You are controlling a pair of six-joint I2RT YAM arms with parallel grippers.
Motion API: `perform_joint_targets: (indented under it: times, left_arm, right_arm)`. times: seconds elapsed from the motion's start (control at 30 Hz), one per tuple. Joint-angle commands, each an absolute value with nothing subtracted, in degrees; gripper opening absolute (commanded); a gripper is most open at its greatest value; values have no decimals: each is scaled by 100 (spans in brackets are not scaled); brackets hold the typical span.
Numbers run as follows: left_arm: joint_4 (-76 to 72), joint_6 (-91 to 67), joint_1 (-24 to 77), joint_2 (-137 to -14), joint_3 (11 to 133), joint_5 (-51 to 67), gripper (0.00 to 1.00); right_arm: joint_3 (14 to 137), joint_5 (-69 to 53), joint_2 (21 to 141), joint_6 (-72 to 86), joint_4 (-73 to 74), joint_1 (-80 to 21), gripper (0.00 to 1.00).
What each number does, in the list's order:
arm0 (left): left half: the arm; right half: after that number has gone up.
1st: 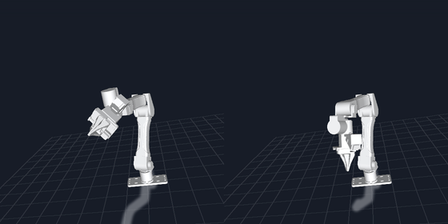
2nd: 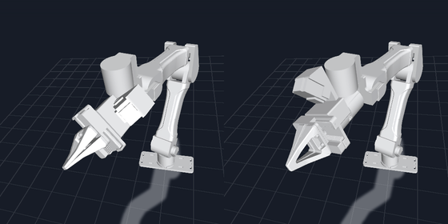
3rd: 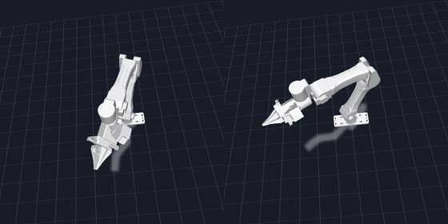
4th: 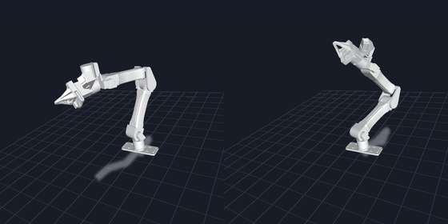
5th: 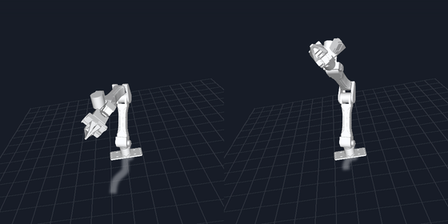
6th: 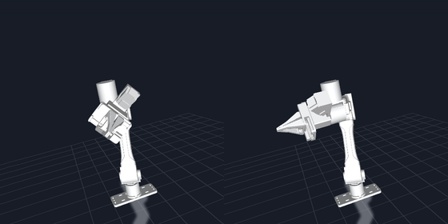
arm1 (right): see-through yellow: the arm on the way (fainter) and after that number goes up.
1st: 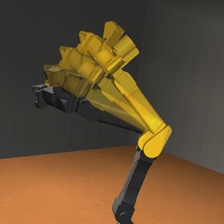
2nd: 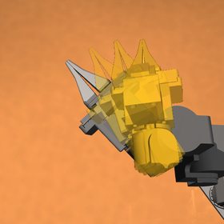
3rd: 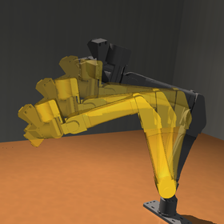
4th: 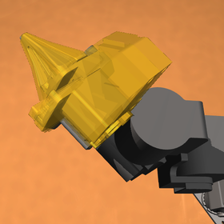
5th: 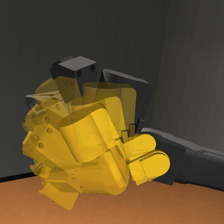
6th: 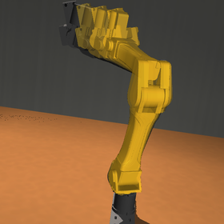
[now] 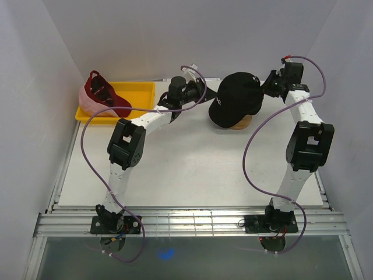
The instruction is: Stack the hats
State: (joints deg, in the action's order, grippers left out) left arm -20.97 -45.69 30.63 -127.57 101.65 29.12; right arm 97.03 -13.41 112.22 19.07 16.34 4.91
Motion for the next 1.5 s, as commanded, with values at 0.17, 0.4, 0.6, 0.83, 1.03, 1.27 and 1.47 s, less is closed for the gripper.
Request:
perform_joint_targets:
  times: [0.17, 0.4, 0.6, 0.83, 1.03, 1.27, 1.47]
  left_arm:
    - [-1364, -4395, 3243, -12163, 9720, 1548, 0]
    - [-414, -4263, 3594, -12963, 10678, 1046, 0]
    - [209, -4289, 3832, -13358, 11074, 626, 0]
    - [580, -4500, 3885, -13465, 11021, 334, 0]
    - [703, -4474, 3885, -13491, 11127, 316, 0]
    - [809, -4526, 3876, -13570, 11197, 352, 0]
    - [852, -4553, 3885, -13658, 11302, 422, 0]
  right_arm:
    - [9624, -1178, 11013, 1907, 1652, 536, 20]
    - [9527, -1213, 11057, 1960, 1644, 554, 20]
    - [9449, -1204, 11092, 1995, 1670, 571, 20]
    - [9273, -1055, 11109, 2100, 1731, 606, 21]
    - [9185, -1055, 11136, 2171, 1714, 633, 21]
    - [9168, -730, 11083, 2162, 1881, 642, 30]
    - [8983, -650, 11109, 2206, 1828, 659, 35]
